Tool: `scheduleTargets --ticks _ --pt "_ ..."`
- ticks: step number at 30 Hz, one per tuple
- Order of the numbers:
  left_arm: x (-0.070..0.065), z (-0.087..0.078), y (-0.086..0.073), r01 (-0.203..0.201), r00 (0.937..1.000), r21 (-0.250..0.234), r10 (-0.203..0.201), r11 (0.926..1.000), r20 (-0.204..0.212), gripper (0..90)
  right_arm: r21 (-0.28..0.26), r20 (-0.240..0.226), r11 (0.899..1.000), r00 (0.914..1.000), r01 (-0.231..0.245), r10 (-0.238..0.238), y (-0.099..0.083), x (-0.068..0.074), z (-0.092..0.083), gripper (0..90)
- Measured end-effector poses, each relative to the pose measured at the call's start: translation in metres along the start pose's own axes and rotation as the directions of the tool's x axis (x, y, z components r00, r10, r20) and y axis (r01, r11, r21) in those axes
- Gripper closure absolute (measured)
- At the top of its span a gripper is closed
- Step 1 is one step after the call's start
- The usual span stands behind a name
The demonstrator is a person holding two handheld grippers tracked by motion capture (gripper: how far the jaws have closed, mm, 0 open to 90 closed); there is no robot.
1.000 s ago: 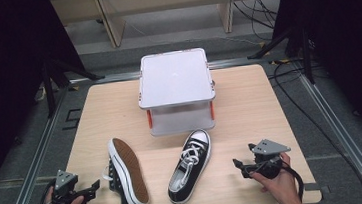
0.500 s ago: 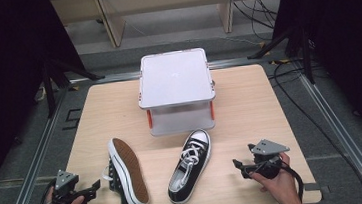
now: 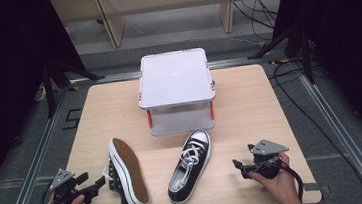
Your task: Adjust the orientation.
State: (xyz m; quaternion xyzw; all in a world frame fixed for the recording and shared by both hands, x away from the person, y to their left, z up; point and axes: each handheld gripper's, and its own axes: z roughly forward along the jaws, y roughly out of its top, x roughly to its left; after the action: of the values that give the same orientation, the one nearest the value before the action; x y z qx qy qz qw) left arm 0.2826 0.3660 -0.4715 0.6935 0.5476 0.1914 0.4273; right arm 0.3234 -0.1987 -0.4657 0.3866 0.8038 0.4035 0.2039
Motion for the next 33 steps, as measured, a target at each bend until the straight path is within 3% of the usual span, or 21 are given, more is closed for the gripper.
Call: scheduleTargets --ticks 8,9,11,17,21,25,33 --pt "-0.015 0.005 0.003 -0.014 0.9967 0.027 0.011 0.9996 0.08 33.9 0.002 -0.002 1.0 1.0 0.002 -0.002 0.0 0.0 0.0 23.9" --pt "-0.015 0.006 0.003 -0.016 0.996 0.026 0.013 0.9995 0.089 34.5 0.015 -0.01 0.999 0.9994 -0.032 0.033 0.0 0.002 0.0 23.9" --pt "-0.017 0.008 0.004 -0.012 0.9937 0.026 0.009 0.9996 0.112 37.3 0.016 -0.015 0.999 0.9993 -0.033 0.034 0.0 0.002 0.0 24.0" --pt "-0.021 0.014 0.006 -0.021 0.9913 0.047 0.015 0.9987 0.131 39.7 0.007 -0.017 1.0 0.9996 -0.023 0.023 0.0 0.001 0.001 24.3" --pt "-0.024 0.016 0.008 -0.008 0.9908 0.035 0.004 0.9994 0.135 41.4 0.006 -0.018 1.0 0.9996 -0.02 0.02 0.0 0.001 0.001 24.5" --pt "-0.032 0.017 0.013 -0.02 0.9879 0.018 0.017 0.9996 0.154 44.0 0.009 -0.015 1.0 0.9998 -0.015 0.015 0.0 0.002 0.001 24.6" --pt "-0.042 0.025 0.019 0.018 0.9721 0.009 -0.019 0.9998 0.234 42.5 0.009 -0.021 1.0 0.9996 -0.018 0.019 0.0 0.002 0.002 24.8"
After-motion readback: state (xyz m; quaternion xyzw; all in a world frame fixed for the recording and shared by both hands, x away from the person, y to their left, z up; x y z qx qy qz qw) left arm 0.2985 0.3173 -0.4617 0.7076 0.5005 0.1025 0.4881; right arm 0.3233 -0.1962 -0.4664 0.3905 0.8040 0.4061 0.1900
